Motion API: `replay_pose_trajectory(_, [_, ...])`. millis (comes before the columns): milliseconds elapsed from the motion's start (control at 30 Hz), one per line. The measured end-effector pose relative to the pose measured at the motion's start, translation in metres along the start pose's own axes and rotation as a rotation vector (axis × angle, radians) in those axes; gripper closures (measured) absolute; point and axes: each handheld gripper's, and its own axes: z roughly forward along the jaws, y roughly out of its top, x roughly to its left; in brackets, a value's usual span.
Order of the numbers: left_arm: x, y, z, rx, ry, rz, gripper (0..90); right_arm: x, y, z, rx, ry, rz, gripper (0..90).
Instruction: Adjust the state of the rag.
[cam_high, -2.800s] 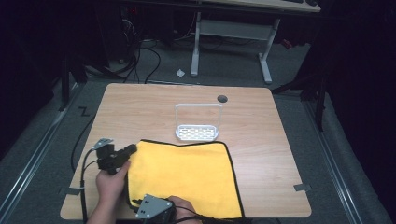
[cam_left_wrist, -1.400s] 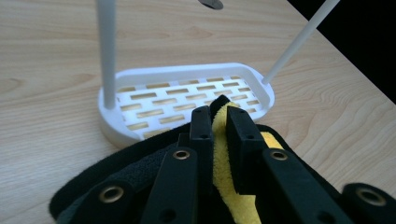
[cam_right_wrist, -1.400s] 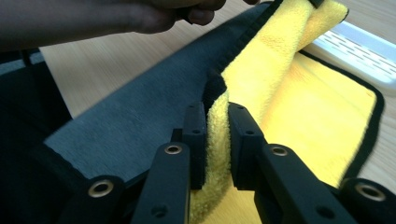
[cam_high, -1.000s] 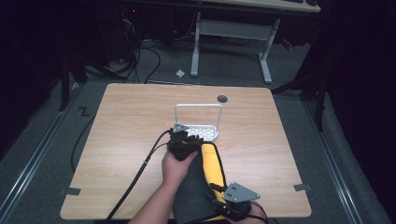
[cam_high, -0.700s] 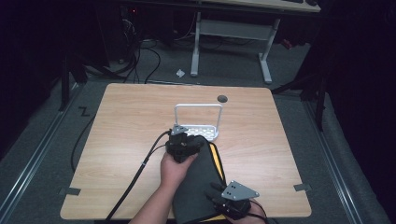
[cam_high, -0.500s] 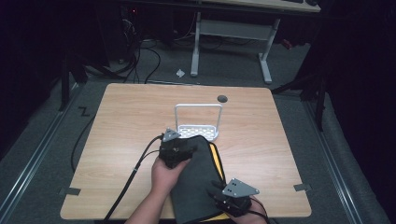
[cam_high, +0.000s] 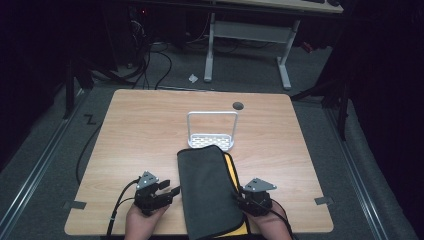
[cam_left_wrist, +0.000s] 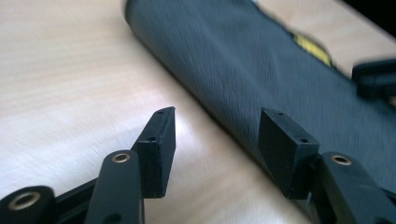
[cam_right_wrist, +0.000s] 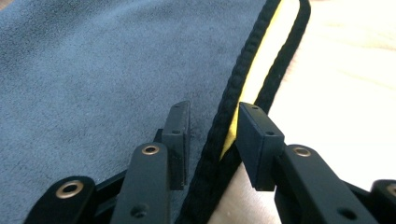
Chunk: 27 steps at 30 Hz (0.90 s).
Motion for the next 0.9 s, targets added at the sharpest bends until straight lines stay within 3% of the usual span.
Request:
replay_pose_trajectory(67, [-0.001, 0.002, -0.001, -0.020, -0.015, -0.005, 46.4, 0.003, -0.001, -0.001, 0.006, -0.008, -0.007, 70.5])
replay_pose_trajectory(233, [-0.008, 0.004, 0.002, -0.013, -0.021, 0.029, 46.2, 0.008, 0.000, -0.002, 0.019, -0.017, -0.031, 86.7])
replay_pose_trajectory(367, [-0.012, 0.006, 0.001, -0.019, -0.024, 0.037, 46.1, 0.009, 0.001, -0.006, 0.009, -0.021, -0.037, 88.0])
replay_pose_trajectory(533, [-0.017, 0.010, 0.007, -0.010, -0.029, 0.054, 45.6, 0.019, 0.001, -0.033, -0.058, -0.024, -0.054, 87.8])
replay_pose_trajectory(633, [-0.022, 0.018, 0.017, 0.003, -0.033, 0.071, 45.5, 0.024, -0.006, -0.039, -0.039, -0.040, -0.085, 87.6])
replay_pose_trajectory(800, [-0.029, 0.031, 0.036, 0.041, 0.029, 0.132, 46.3, 0.020, -0.016, -0.034, 0.044, -0.030, -0.079, 86.0])
replay_pose_trajectory(900, [-0.032, 0.035, 0.051, 0.113, 0.093, 0.191, 46.3, 0.020, -0.017, -0.034, 0.040, -0.037, -0.087, 82.1])
